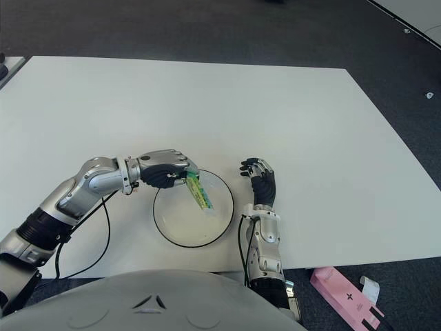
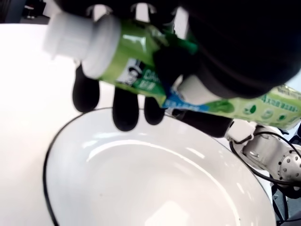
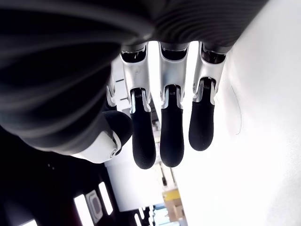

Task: Put the toothpaste on the table into the plate.

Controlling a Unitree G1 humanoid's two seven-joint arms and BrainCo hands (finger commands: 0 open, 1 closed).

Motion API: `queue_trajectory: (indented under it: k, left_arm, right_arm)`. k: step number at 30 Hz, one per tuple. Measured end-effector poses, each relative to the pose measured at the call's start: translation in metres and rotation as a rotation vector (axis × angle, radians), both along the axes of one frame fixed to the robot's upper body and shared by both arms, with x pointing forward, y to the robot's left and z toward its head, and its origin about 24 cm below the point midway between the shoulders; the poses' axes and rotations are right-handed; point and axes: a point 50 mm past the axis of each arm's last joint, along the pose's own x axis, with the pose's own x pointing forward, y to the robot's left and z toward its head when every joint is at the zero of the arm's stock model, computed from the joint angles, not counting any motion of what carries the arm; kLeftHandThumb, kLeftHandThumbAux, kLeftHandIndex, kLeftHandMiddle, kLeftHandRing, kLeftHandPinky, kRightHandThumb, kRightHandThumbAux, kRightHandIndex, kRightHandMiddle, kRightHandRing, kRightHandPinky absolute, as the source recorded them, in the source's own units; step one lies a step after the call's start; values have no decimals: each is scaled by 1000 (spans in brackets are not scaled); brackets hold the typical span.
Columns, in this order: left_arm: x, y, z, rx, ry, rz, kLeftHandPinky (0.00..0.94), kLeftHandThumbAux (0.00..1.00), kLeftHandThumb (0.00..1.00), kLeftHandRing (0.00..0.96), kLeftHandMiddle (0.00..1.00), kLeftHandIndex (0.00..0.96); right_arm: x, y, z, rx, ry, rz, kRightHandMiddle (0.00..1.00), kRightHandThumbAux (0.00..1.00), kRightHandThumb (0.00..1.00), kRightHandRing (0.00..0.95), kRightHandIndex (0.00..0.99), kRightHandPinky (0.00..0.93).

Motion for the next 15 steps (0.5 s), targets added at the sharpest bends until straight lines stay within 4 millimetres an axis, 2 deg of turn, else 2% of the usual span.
queue_trajectory:
  k: [10, 14, 15]
  left_arm:
    - [-5, 11, 3, -5, 15, 46, 655, 664, 844, 707, 547, 400]
    - [-7, 14, 6, -33, 19, 64, 575, 661, 842, 615, 498, 427]
    - [-7, 15, 7, -44, 20, 69, 555, 672, 792, 591, 515, 428]
  right_arm:
    - [-1, 0, -1, 0, 3, -2, 502, 726, 706, 495, 430, 493]
    - [-1, 0, -1, 0, 4, -4, 503, 726, 706, 497, 429, 495]
    - [-1, 0, -1, 0, 4, -4, 503, 726, 706, 497, 429, 495]
